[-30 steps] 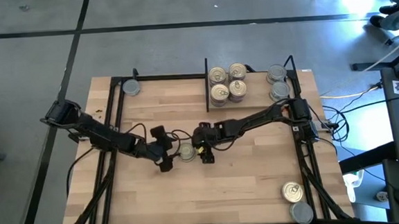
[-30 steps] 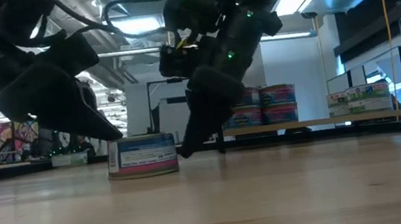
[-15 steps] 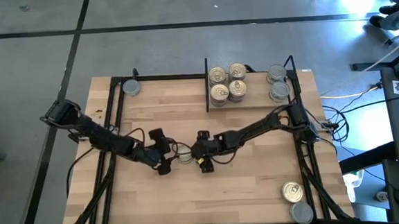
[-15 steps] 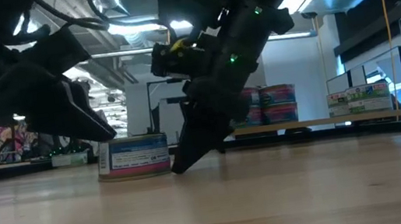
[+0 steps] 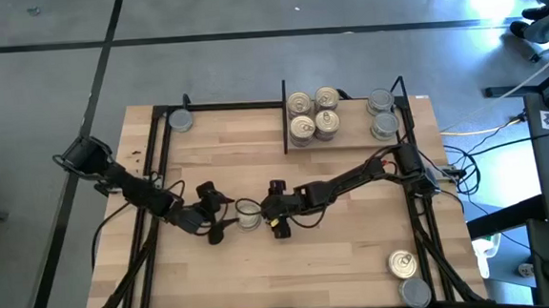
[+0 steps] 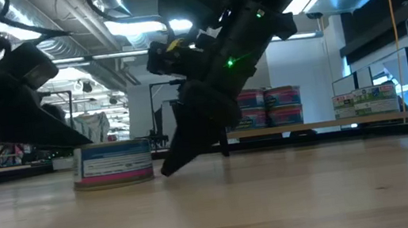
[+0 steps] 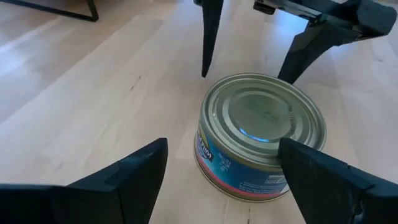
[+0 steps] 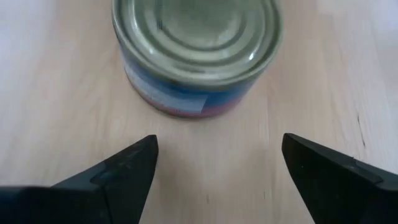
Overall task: Stack canned seafood by type on shelf
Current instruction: Put the blue tuna can on the shelf
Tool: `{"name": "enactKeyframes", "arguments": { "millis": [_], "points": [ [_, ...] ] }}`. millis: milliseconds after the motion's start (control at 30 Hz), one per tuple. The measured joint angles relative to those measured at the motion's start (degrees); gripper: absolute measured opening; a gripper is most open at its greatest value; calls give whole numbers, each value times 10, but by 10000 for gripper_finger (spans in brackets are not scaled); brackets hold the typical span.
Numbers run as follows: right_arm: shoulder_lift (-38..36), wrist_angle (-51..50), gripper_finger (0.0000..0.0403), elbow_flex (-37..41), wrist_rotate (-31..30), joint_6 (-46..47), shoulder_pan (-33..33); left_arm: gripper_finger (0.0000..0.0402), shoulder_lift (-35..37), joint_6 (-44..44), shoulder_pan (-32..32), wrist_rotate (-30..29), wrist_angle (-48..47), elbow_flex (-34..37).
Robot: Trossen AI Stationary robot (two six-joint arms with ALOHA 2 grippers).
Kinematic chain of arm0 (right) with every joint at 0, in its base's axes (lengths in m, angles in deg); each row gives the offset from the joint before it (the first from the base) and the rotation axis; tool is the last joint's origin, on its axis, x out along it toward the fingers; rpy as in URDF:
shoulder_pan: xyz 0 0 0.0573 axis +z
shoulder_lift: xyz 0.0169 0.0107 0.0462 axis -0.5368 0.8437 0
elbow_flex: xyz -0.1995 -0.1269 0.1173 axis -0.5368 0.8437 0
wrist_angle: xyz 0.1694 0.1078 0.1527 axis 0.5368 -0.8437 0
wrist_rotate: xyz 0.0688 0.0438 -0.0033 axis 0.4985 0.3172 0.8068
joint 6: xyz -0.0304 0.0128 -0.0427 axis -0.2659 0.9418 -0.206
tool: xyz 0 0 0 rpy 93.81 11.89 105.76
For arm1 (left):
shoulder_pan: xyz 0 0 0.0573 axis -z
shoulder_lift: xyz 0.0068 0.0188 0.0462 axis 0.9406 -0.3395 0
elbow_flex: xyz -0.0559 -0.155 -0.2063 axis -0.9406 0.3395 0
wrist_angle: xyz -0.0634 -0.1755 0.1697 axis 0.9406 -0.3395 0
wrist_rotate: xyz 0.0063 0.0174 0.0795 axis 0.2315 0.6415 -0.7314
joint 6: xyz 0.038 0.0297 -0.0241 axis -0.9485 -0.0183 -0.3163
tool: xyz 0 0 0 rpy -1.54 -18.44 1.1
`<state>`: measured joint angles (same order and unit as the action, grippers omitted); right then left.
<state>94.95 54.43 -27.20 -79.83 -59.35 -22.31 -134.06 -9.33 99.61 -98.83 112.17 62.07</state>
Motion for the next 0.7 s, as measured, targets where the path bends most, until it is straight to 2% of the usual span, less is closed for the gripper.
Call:
{"name": "enactKeyframes", "arguments": {
  "millis": [267, 500, 700],
  "points": [
    [5, 79, 342, 0, 28, 20, 0, 304, 0, 10, 8, -5, 90, 52],
    [8, 119, 342, 0, -24, 18, 0, 304, 0, 3, 10, -11, 89, 53],
    [8, 130, 342, -8, -29, -8, 0, 304, 0, -4, 10, -11, 96, 54]
  ]
}}
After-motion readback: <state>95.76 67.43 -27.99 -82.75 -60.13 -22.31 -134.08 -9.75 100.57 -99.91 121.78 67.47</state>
